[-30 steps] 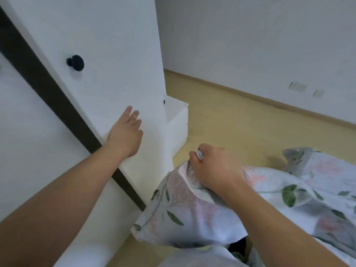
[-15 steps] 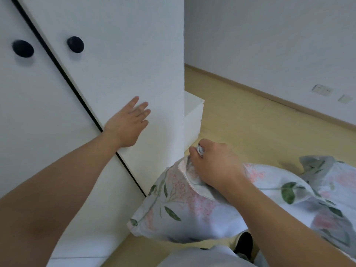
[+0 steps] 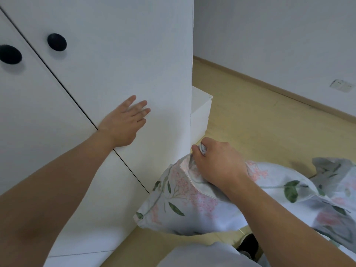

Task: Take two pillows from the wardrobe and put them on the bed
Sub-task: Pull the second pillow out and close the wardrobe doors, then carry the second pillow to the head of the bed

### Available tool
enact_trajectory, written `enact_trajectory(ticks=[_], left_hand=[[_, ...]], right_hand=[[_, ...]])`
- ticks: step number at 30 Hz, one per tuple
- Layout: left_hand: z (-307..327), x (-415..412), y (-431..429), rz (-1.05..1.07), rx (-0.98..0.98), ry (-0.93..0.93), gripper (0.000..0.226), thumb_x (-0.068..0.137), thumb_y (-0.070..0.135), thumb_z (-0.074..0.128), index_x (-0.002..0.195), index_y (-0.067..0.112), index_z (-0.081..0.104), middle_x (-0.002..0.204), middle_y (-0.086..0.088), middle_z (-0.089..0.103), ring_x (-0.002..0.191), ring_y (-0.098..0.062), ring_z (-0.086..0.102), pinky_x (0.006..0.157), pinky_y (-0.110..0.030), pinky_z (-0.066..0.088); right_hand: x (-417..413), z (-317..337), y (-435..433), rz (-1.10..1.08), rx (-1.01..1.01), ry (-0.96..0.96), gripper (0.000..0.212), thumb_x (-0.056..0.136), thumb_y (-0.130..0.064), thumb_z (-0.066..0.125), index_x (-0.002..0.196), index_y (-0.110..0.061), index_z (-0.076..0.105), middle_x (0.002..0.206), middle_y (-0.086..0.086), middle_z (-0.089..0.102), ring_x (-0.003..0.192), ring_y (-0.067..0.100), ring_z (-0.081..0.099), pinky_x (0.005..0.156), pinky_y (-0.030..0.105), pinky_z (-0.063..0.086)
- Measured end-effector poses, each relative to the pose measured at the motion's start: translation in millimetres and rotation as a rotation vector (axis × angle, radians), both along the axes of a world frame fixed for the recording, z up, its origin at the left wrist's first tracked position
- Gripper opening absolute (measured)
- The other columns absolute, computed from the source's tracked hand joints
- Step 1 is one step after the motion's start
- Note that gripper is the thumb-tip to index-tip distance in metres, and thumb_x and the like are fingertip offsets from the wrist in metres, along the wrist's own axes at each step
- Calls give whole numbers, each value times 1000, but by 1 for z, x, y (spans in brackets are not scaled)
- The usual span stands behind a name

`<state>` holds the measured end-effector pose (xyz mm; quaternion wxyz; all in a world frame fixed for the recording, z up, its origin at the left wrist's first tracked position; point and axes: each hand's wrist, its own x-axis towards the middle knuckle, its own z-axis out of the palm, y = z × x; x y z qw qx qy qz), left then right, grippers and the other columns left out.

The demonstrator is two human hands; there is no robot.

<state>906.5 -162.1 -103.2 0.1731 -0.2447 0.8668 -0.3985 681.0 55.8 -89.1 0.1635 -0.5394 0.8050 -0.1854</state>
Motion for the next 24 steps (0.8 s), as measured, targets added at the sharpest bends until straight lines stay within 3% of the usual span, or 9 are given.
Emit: enact_trajectory(ticks=[3,5,7,10,13,16,18,20,24], left_hand=[[-8,-25,11,73,212,294,48,86,31,55,134,28,60,152,3,48,153,-24,19,122,-53,-7],[-9,-62,26,250,610,511,52,84,22,62,135,32,57,143,8,57,146,-18,34,124,-44,5],[-1,-108,46,474,1166,648,64,81,10,69,138,34,52,140,11,57,136,-12,46,112,-29,31],[7,-177,81,419,1593,519,82,71,10,81,140,35,46,134,18,56,123,-3,52,104,-26,44],[4,-249,112,251,1615,576,40,77,10,80,100,33,57,95,18,62,85,3,57,84,-20,51],[-4,-317,117,198,1431,727,14,86,21,69,90,25,56,83,15,60,82,-9,56,70,-23,46],[-14,-363,107,162,1382,805,12,89,25,64,87,28,53,77,18,57,81,-11,58,63,-18,41],[-16,-403,97,153,1398,873,11,92,22,64,86,24,55,74,16,58,75,-7,58,59,-13,40],[-18,-507,81,239,1591,1049,21,95,13,65,81,28,61,69,16,61,62,6,49,56,-5,42]], right_hand=[[-17,0,-6,-27,4,-36,43,101,-50,40,67,-25,33,74,3,59,69,28,58,62,34,45],[-32,0,-7,-57,1,-55,43,101,-50,41,68,-24,35,74,3,60,70,29,59,63,35,47],[-55,0,-8,-100,-18,-67,43,101,-51,43,68,-24,36,70,2,57,69,29,58,62,35,45],[-96,-1,-7,-169,-77,-53,42,98,-54,44,69,-25,38,68,0,57,68,30,57,64,37,49],[-147,-1,-7,-245,-137,-24,42,98,-55,46,72,-23,42,66,-2,58,67,30,58,62,37,49],[-208,-2,-5,-303,-176,18,41,98,-55,48,74,-22,45,60,-5,51,62,27,53,55,33,36],[-252,0,-7,-317,-205,56,36,98,-55,49,80,-23,51,64,-5,52,61,25,51,53,32,33],[-288,1,-12,-288,-220,111,31,98,-56,48,91,-27,56,76,-3,62,68,26,59,56,34,43],[-384,4,-20,-306,-205,188,49,96,-63,48,129,-27,51,109,3,68,98,28,65,79,41,53]])
